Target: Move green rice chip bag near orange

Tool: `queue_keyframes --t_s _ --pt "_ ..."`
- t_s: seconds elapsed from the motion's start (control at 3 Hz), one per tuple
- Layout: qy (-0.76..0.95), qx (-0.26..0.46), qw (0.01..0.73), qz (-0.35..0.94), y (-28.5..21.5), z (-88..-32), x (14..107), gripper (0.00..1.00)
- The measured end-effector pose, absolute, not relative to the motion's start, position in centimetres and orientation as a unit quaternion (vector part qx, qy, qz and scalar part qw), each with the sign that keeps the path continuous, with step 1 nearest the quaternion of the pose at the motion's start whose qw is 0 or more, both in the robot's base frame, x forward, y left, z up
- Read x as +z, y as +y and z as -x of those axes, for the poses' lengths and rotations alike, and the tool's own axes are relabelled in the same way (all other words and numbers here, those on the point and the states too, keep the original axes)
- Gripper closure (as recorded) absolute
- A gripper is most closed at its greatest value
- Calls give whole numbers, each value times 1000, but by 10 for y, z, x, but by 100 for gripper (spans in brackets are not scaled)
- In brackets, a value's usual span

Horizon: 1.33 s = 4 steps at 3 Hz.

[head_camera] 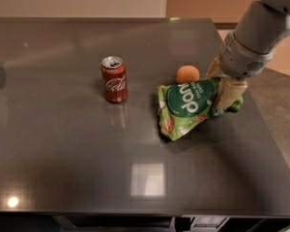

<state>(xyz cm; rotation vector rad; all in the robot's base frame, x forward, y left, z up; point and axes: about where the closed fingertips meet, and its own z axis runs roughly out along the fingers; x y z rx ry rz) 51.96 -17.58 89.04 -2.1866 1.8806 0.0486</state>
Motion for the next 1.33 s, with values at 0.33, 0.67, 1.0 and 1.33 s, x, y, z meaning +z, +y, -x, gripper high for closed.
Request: queue_keyframes --t_s 0.33,0.67,1.0,1.33 --pt "638 14 126 760 -180 -533 884 59" --pt "634 12 123 763 -185 -543 879 36" --pt "632 12 122 765 -187 -547 874 13" --pt "632 11 123 765 -186 -548 874 0"
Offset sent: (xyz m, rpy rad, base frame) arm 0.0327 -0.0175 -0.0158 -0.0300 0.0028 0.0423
